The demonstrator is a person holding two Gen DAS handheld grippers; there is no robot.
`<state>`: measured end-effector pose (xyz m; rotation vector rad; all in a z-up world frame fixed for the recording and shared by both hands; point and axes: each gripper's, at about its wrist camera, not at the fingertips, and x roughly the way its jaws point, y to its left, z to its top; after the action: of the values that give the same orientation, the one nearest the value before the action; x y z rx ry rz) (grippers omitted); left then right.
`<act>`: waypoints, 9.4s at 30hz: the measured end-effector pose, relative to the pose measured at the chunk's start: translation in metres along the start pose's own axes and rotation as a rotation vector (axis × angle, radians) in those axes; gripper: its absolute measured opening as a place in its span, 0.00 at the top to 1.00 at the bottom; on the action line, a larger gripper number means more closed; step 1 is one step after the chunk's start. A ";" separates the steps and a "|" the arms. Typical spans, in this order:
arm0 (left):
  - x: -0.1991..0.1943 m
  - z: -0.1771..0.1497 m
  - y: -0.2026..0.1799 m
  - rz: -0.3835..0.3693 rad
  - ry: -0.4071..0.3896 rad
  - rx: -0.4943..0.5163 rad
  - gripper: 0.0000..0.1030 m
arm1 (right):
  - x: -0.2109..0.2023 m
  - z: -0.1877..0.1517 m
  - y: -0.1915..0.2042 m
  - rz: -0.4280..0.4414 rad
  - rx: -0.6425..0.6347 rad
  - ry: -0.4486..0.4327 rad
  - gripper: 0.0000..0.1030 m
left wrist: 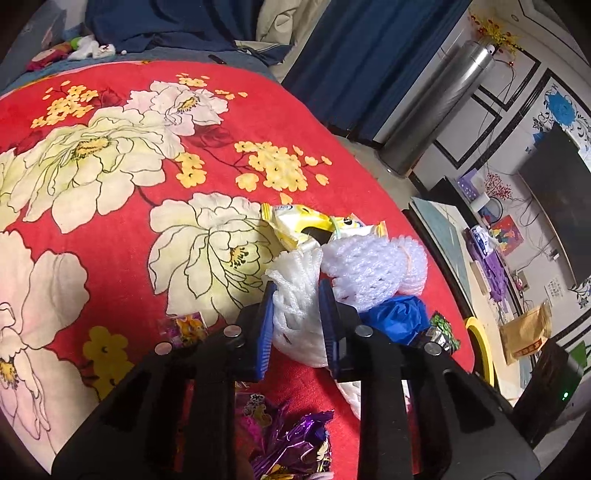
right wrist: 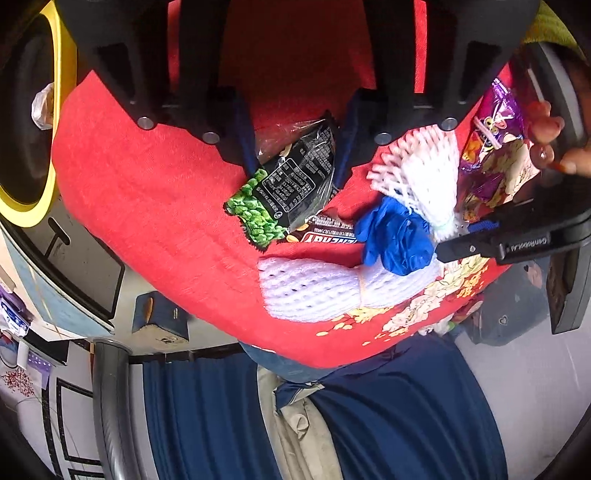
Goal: Collect trash
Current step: 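Grasp the black snack bag with the right gripper while the left gripper grasps a white foam net, then carry the black snack bag and white foam net over the yellow bin, then open the right gripper over the bin while the left gripper releases the foam net, then move both tools back over the remaining trash on the bedspread, then grasp the large white foam net with the right gripper while the left gripper grasps a gold candy wrapper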
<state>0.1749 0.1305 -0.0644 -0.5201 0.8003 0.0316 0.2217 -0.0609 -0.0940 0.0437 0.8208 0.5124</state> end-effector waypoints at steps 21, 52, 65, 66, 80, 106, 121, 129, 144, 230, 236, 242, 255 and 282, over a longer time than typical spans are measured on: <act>-0.057 0.025 -0.013 0.001 -0.184 0.067 0.84 | -0.048 -0.004 0.014 0.051 -0.041 -0.070 0.66; -0.077 0.006 -0.078 -0.066 -0.263 0.260 0.84 | -0.107 0.011 0.003 0.049 -0.082 -0.151 0.66; -0.073 -0.018 -0.118 -0.133 -0.266 0.351 0.84 | -0.129 0.000 -0.045 -0.028 -0.031 -0.168 0.66; -0.073 -0.020 -0.122 -0.134 -0.266 0.361 0.84 | -0.130 -0.001 -0.048 -0.032 -0.025 -0.169 0.66; -0.054 -0.048 -0.161 -0.179 -0.233 0.431 0.84 | -0.155 -0.010 -0.101 -0.099 0.069 -0.209 0.66; 0.012 -0.099 -0.251 -0.284 -0.122 0.585 0.84 | -0.178 -0.037 -0.190 -0.276 0.232 -0.221 0.66; 0.053 -0.128 -0.291 -0.299 -0.084 0.678 0.83 | -0.171 -0.060 -0.238 -0.355 0.343 -0.174 0.64; 0.079 -0.139 -0.306 -0.293 -0.058 0.724 0.83 | -0.168 -0.067 -0.250 -0.371 0.366 -0.152 0.64; 0.117 -0.149 -0.305 -0.330 0.079 0.689 0.82 | -0.151 -0.080 -0.269 -0.370 0.411 -0.074 0.64; -0.032 -0.070 -0.192 -0.124 -0.290 0.488 0.10 | -0.182 -0.036 -0.118 -0.246 0.088 -0.281 0.12; -0.036 -0.062 -0.176 -0.081 -0.300 0.463 0.10 | -0.178 -0.033 -0.097 -0.205 0.052 -0.275 0.12; -0.043 -0.054 -0.159 -0.040 -0.311 0.433 0.10 | -0.172 -0.029 -0.077 -0.175 0.008 -0.269 0.11; -0.061 -0.038 -0.119 0.033 -0.337 0.384 0.10 | -0.152 -0.007 -0.047 -0.098 -0.021 -0.249 0.11; -0.056 -0.031 0.004 0.142 -0.185 0.151 0.10 | -0.003 0.068 -0.023 0.049 0.022 -0.034 0.11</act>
<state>0.1131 0.1289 -0.0451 -0.3117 0.6517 0.1473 0.2781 -0.0718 -0.0505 0.0923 0.7939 0.5473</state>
